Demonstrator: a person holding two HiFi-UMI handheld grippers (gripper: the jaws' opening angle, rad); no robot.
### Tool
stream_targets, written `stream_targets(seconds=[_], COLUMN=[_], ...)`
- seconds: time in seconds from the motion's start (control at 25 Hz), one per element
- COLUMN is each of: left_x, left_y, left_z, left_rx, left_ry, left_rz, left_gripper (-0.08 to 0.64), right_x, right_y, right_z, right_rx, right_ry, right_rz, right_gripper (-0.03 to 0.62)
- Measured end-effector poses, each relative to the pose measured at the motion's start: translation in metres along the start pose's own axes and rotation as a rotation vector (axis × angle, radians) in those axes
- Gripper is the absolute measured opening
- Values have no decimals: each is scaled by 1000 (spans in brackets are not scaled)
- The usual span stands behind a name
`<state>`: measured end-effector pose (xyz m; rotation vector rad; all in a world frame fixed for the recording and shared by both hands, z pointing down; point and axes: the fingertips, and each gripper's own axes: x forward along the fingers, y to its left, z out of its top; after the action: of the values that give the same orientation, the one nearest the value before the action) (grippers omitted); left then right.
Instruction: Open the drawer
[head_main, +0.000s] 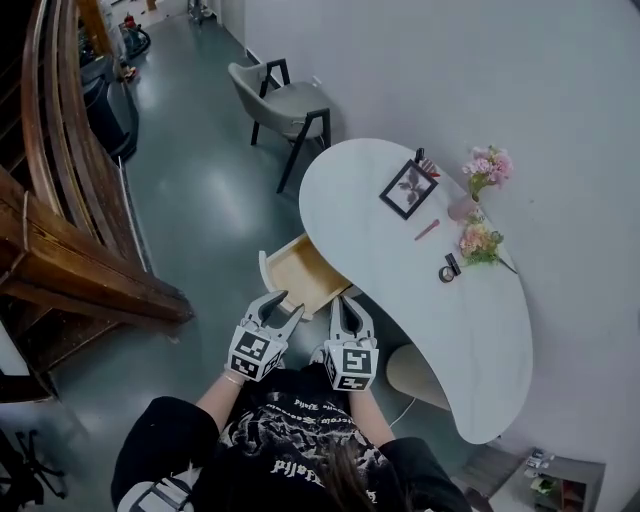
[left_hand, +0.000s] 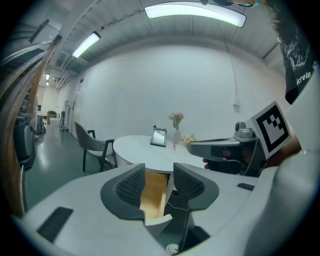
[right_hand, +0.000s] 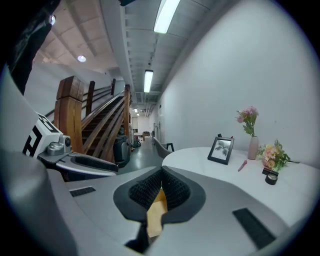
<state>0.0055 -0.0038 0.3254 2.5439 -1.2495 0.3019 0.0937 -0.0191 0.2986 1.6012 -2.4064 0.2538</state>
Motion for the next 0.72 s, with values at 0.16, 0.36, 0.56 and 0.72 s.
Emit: stream_targets(seconds=[0.16,0.36,0.56,0.72], left_x=[0,-2,-9,-9], left_y=[-3,-1,0,-1], left_z=[9,22,26,27], left_rx=[12,44,10,32], left_ry=[-18,-53,-79,-79], left_rz=[-5,-1,-1,5], left_gripper=[183,108,44,29], right_x=[-4,-2,-2,-2], right_y=[-4,-6,-5,-7], right_z=[1,9,11,12], right_rx=[0,-8,-15,-20], right_ry=[-2,-27,-36,-46], right_rz=[-8,-18,-23,-31], right_gripper=[26,26,26,26])
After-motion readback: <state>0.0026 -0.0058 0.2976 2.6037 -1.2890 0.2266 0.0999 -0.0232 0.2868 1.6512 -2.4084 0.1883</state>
